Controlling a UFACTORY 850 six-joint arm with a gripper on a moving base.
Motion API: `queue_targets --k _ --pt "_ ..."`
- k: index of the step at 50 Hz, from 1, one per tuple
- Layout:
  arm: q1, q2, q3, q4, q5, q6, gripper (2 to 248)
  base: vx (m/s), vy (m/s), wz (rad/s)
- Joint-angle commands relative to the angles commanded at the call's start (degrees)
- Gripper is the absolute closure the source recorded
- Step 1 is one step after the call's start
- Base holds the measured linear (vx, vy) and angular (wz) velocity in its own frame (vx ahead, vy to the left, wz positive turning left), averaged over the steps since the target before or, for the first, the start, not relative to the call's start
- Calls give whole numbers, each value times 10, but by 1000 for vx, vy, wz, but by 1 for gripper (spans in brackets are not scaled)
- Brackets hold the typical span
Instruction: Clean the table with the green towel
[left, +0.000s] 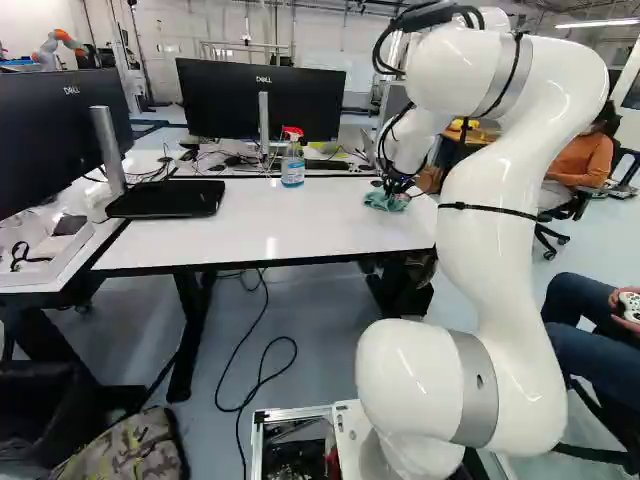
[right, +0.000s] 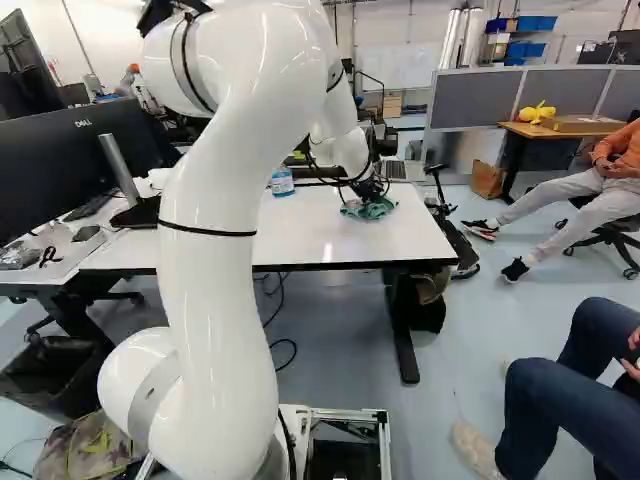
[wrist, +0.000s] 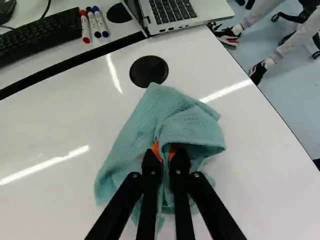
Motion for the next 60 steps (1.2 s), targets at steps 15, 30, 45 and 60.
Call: queue_targets --k 15,30,45,60 --pt "7 -12 -16 0 0 0 216 0 0 0" --pt "7 -1 -13 0 -1 0 216 0 0 0" --pt "7 19 -9 8 -34 0 216 0 0 0" --pt "9 42 -1 16 -83 0 216 0 0 0"
